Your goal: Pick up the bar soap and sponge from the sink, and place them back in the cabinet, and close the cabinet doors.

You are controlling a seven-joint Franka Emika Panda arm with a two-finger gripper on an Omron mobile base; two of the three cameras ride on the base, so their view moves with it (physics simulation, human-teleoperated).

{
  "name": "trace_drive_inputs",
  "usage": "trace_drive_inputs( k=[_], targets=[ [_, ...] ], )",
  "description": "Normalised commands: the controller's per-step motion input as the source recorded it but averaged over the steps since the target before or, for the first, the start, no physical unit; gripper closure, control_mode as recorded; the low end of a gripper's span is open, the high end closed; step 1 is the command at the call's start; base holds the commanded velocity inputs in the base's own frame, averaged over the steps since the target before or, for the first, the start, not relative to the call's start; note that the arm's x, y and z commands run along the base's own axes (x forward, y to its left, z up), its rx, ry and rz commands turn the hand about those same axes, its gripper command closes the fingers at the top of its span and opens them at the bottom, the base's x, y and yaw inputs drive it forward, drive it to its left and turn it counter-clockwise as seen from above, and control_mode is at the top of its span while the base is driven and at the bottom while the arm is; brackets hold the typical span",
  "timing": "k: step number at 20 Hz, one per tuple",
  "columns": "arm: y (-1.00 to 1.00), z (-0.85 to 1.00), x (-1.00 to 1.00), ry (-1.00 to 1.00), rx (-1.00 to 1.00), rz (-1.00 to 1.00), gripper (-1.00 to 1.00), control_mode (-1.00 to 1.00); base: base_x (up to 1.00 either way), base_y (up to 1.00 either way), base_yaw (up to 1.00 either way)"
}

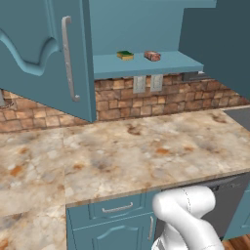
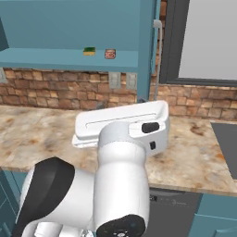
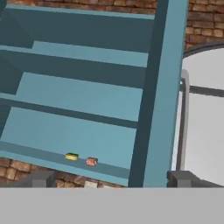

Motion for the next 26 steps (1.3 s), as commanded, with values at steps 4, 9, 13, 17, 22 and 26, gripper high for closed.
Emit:
trace_drive_inputs(
  k=[4,9,13,17,22,26],
  targets=[
    [-0.23,0.00,0.31,0.00,0.00,0.07,-1.00,-1.00,0.00,0.00,0.00],
    [-0.29,0.00,0.24,0.00,0.01,0.08,-1.00,-1.00,0.00,0.00,0.00],
    [-0.28,-0.01,0.09,0.00,0.00,0.10,-1.00,-1.00,0.00,0.00,0.00],
    [-0.31,-0.02,0.08,0.00,0.01,0.11,-1.00,-1.00,0.00,0.00,0.00],
    [-0.27,-0.07,0.14,0.00,0.00,0.11,-1.00,-1.00,0.00,0.00,0.00],
    [-0.29,-0.08,0.10,0.00,0.00,0.12,-1.00,-1.00,0.00,0.00,0.00]
  ],
)
